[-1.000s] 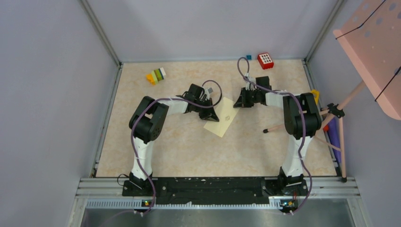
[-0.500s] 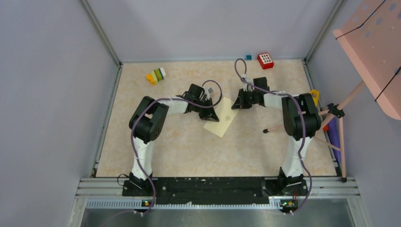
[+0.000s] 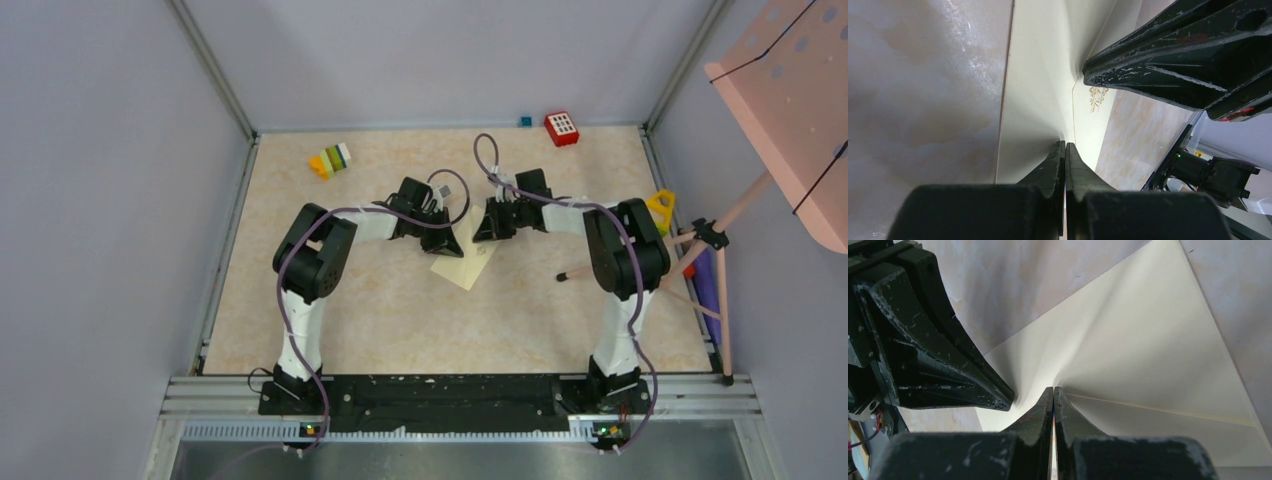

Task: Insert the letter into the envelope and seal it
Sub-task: Seal the envelope flap on the envelope.

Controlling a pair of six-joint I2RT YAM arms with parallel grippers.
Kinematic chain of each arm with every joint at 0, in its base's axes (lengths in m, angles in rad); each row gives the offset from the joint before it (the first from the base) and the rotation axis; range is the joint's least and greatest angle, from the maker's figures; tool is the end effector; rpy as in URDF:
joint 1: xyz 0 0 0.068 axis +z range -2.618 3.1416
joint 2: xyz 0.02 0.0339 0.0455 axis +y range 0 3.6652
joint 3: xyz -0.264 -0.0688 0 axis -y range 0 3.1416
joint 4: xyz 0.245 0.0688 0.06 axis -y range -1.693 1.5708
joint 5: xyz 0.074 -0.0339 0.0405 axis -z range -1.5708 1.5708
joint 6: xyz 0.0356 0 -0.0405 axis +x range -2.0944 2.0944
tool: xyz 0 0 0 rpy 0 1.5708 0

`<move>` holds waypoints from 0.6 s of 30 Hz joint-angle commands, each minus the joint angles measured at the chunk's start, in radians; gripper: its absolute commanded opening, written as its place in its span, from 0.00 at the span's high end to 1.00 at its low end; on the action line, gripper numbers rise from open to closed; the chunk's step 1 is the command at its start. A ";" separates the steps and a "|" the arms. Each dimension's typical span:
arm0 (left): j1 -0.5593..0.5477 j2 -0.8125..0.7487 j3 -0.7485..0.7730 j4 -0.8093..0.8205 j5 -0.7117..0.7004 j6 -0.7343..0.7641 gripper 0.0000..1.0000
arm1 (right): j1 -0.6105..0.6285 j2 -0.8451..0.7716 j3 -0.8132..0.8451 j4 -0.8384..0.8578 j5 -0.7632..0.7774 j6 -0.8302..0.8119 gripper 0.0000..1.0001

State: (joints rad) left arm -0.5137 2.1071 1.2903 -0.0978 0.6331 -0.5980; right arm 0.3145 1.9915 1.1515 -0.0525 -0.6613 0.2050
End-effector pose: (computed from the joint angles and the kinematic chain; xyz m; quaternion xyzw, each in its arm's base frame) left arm 0.3633 -0.2292 0.1215 0.0623 0.9031 -0.4119 0.1046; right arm 0.3737 0.1446 0.1326 -0.1567 0.8847 0.3767 0.2255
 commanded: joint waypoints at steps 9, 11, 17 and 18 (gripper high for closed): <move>-0.003 0.082 -0.045 -0.098 -0.245 0.081 1.00 | 0.030 -0.092 -0.013 0.003 -0.091 -0.038 1.00; -0.002 0.077 -0.042 -0.097 -0.235 0.077 1.00 | 0.015 -0.131 0.029 -0.016 -0.106 -0.039 0.93; -0.002 0.055 -0.033 -0.072 -0.097 -0.015 0.89 | -0.095 -0.297 0.072 -0.095 -0.140 -0.103 0.58; -0.003 0.043 -0.029 -0.063 -0.069 -0.031 0.83 | -0.108 -0.326 0.060 -0.091 -0.133 -0.113 0.55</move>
State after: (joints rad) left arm -0.5137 2.1071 1.2903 -0.0952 0.6415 -0.6132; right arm 0.2760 1.8313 1.1625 -0.1360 -0.7631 0.1570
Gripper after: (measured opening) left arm 0.079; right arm 0.398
